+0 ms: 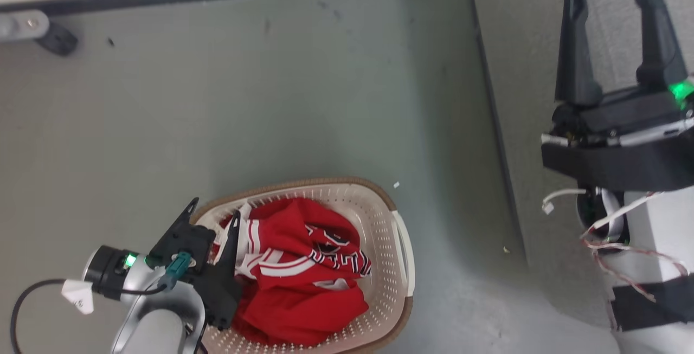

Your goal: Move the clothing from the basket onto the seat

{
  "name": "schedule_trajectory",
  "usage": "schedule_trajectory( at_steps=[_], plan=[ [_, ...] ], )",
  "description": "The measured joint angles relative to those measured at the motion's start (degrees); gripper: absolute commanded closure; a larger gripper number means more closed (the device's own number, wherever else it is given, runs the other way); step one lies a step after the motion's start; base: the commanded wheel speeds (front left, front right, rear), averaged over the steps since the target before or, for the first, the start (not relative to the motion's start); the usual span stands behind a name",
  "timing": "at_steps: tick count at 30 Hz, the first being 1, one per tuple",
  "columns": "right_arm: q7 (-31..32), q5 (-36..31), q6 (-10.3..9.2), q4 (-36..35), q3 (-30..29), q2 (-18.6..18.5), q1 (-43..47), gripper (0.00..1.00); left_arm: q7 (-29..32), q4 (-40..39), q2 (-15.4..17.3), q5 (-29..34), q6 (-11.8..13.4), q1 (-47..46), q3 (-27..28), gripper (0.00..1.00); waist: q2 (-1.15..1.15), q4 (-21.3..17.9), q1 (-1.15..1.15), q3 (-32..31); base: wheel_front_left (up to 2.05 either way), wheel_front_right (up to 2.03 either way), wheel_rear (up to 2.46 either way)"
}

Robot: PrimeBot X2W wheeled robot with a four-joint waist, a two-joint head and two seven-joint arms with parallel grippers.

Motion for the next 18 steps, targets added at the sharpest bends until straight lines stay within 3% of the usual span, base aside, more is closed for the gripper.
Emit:
schedule_trajectory(
  at_steps=[18],
  plan=[
    [0.0, -1.3, 0.58, 3.1, 1.7, 0.3, -8.2, 0.0, -1.4, 13.1, -0.8, 5.0, -2.5, -4.7, -6.6, 0.0, 0.0, 0.2, 0.0, 10.5, 0.0, 0.0, 0.0]
  ],
)
